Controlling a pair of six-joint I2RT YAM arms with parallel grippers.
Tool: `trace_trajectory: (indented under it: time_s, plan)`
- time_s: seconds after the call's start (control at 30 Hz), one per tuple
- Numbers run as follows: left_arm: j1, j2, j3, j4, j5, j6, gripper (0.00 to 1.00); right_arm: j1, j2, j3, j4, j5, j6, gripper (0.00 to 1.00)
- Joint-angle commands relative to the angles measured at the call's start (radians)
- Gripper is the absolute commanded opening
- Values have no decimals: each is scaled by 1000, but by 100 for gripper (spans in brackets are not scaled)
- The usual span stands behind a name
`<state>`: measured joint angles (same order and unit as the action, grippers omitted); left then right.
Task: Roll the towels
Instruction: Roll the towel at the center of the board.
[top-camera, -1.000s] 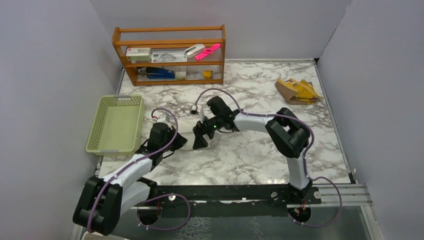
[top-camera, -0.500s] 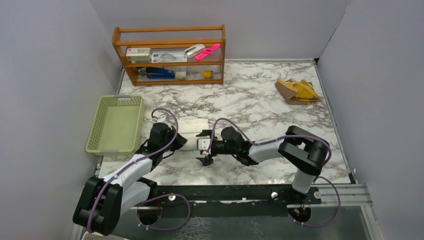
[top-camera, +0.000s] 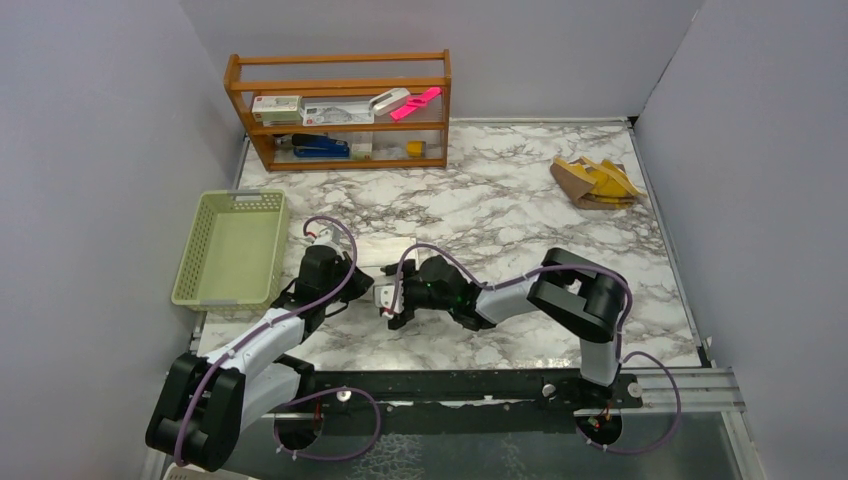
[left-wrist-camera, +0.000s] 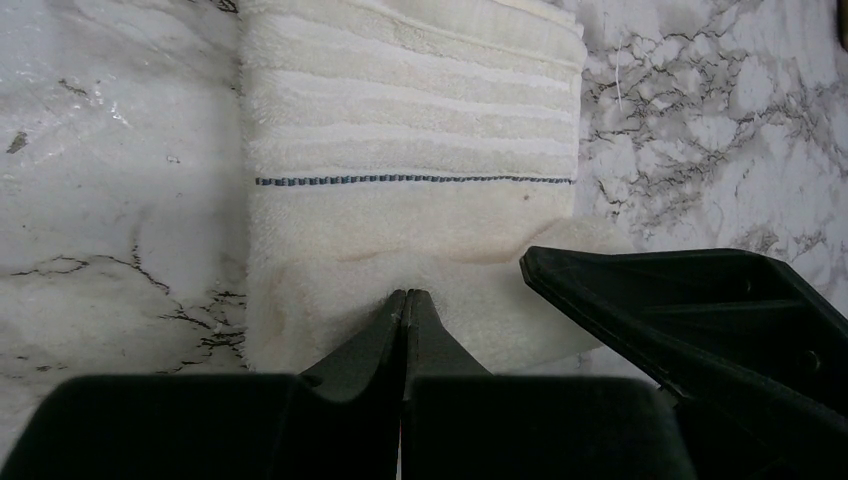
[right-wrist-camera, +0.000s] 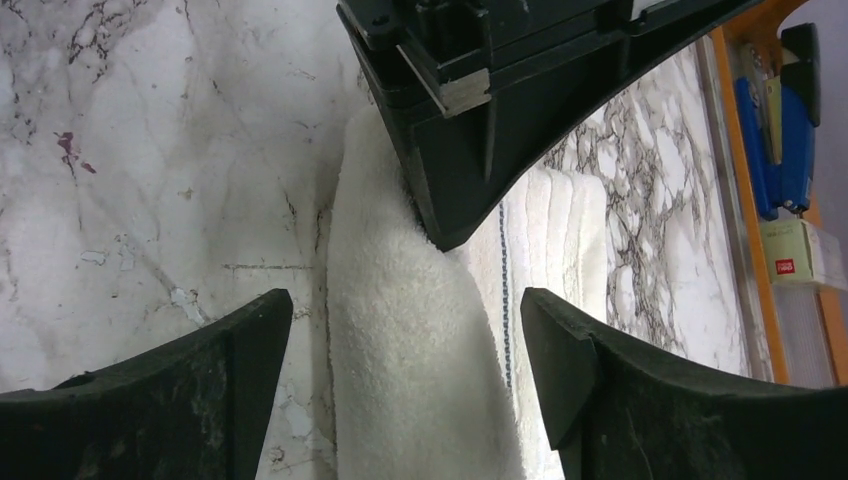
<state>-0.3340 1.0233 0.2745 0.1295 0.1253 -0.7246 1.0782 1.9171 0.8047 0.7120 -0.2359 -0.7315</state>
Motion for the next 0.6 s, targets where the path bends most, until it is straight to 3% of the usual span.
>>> trace_trajectory:
  time_s: [0.0,0.13,0.3,0.43,0.57]
  plan:
    - [6,2,-13,-74,-47,34,0,1,24,31,-65,26,3,79]
    - [6,9,-9,-72,-46,36,0,0,22,42,-132,21,20,63]
    - [7,20,-1,-64,-40,36,0,0,43,66,-209,30,43,53]
    - [7,12,15,-74,-37,39,0,-8,65,111,-279,32,91,35]
    - [11,-18,54,-107,-38,41,0,-50,71,173,-371,-50,193,25]
